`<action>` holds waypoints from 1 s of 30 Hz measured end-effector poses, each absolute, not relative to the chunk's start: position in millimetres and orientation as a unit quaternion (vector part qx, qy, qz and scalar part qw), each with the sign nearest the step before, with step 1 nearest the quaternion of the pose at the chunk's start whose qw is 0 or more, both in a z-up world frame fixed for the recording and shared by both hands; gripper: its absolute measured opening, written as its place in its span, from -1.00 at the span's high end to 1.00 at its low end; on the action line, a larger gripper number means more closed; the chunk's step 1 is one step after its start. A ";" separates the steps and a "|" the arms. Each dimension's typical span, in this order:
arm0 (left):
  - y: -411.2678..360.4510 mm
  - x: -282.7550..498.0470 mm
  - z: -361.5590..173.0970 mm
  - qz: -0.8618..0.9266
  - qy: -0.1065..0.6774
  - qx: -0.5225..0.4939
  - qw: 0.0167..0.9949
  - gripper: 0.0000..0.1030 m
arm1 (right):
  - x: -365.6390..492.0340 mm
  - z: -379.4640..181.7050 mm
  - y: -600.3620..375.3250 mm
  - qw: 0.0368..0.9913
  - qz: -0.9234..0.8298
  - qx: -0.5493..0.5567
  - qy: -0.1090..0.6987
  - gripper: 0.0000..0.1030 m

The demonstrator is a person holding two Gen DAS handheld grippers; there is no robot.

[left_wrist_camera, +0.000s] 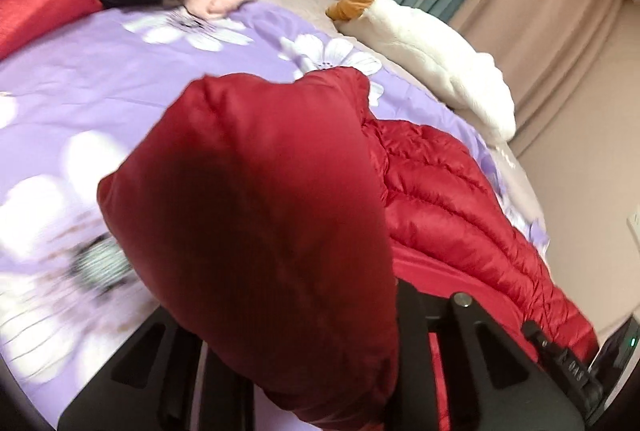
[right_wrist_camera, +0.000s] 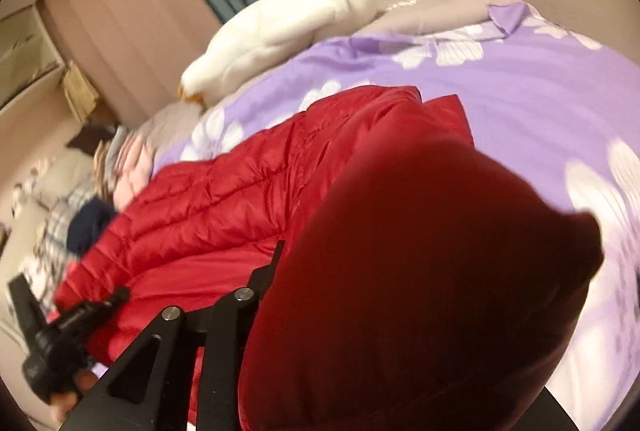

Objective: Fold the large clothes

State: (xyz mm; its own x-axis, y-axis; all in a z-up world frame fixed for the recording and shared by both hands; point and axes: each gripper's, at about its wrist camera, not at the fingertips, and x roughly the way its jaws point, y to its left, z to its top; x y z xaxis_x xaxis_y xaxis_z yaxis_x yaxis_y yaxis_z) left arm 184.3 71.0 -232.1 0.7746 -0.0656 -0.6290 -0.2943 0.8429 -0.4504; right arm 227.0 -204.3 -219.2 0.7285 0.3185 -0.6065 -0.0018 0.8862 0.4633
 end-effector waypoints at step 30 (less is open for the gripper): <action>-0.8 159.5 -184.7 0.102 0.253 -0.130 0.953 0.56 | 159.0 -258.6 -242.9 0.897 -0.054 0.177 0.402 -0.26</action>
State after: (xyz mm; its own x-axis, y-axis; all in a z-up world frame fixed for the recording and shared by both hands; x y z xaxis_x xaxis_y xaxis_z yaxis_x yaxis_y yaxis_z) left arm 159.5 -0.8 -184.7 0.8515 0.1292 -0.5081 -0.2603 0.9455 -0.1958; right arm 159.0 -242.9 -258.6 0.6714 0.0450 -0.7397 0.2393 0.9315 0.2739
